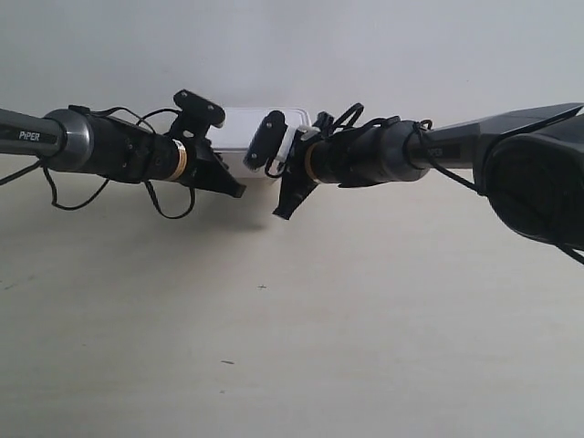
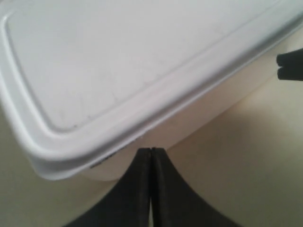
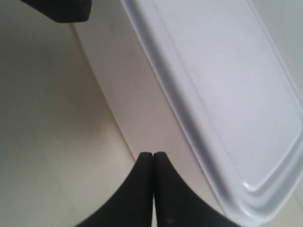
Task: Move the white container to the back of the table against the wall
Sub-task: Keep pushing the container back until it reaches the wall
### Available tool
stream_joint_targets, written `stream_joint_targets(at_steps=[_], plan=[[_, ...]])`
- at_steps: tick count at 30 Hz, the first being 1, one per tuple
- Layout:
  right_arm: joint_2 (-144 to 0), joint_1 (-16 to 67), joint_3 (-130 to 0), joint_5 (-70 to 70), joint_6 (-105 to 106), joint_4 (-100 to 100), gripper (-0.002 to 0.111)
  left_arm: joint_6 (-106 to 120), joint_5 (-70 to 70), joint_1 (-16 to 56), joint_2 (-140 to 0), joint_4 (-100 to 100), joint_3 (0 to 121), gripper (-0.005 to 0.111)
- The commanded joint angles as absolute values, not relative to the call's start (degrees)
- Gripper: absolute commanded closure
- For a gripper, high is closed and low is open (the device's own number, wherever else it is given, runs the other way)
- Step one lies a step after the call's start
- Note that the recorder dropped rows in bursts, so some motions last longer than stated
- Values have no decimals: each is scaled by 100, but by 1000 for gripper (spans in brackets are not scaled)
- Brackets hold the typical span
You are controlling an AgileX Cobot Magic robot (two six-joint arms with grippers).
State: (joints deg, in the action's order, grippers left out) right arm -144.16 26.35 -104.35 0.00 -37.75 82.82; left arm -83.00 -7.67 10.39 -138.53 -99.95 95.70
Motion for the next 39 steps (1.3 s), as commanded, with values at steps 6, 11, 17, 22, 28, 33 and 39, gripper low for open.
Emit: stream_joint_targets(at_steps=[6, 11, 17, 22, 28, 33, 39], plan=[[-14428, 2541, -10569, 66, -3747, 8342, 108, -8258, -631, 999, -14066, -9995, 9867, 107], [-14428, 2416, -10569, 0, -3747, 8342, 108, -8258, -615, 973, -14166, -9995, 9995, 107], [-14428, 2308, -10569, -608, -3758, 8271, 108, -8097, -601, 969, -14213, -9995, 10075, 107], [-14518, 2298, -10759, -269, -3759, 8211, 108, -8086, -601, 969, -14279, -9995, 10142, 107], [-14581, 2294, -10802, -488, -3748, 8182, 108, -8063, -601, 960, -14369, -9995, 10262, 107], [-14631, 2285, -10960, -358, -3748, 8192, 108, -7950, -601, 923, -14370, -9995, 10324, 107], [-14790, 2285, -11196, -314, -3761, 8176, 108, -7950, -601, 860, -14370, -9995, 10350, 107]])
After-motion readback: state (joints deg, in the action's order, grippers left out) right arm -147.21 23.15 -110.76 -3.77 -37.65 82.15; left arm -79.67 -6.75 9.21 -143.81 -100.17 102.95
